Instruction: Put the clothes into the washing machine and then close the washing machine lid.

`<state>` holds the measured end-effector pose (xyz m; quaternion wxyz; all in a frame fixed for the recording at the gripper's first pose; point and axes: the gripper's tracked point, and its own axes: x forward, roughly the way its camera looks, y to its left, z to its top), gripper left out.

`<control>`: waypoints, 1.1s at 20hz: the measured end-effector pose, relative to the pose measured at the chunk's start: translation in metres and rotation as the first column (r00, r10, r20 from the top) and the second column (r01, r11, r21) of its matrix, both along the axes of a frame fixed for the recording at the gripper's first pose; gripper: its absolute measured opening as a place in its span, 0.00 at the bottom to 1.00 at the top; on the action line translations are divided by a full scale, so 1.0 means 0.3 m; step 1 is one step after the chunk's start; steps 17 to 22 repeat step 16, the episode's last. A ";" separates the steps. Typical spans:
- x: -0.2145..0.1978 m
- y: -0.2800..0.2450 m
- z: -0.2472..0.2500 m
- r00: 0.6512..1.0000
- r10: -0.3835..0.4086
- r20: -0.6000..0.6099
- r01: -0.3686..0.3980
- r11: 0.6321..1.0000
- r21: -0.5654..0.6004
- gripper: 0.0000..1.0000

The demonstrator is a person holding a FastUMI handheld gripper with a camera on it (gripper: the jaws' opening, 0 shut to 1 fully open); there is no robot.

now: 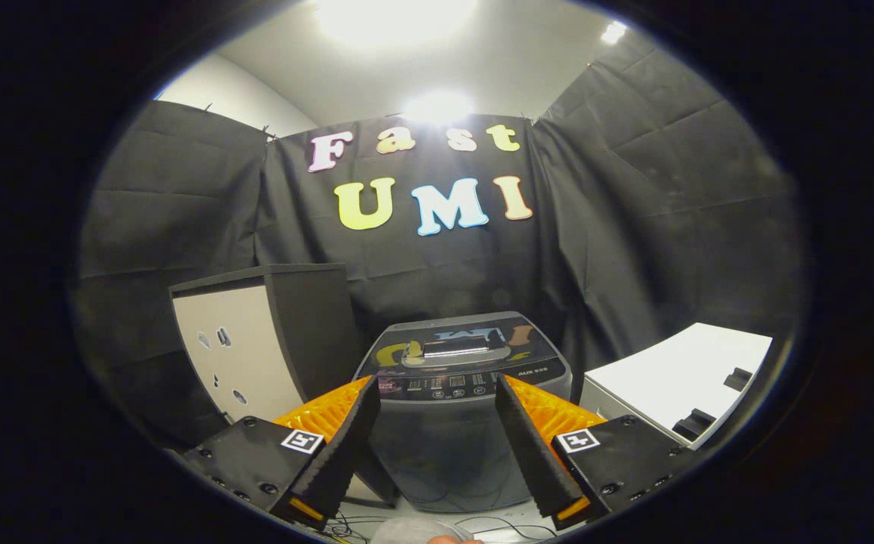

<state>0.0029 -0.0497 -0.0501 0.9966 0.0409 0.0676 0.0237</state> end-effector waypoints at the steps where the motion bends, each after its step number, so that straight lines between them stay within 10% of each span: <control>1: -0.019 -0.004 -0.026 1.000 -0.002 -0.006 0.001 1.000 -0.018 0.96; 22: -0.103 -0.067 -0.033 0.999 -0.032 0.000 0.032 0.999 0.019 0.96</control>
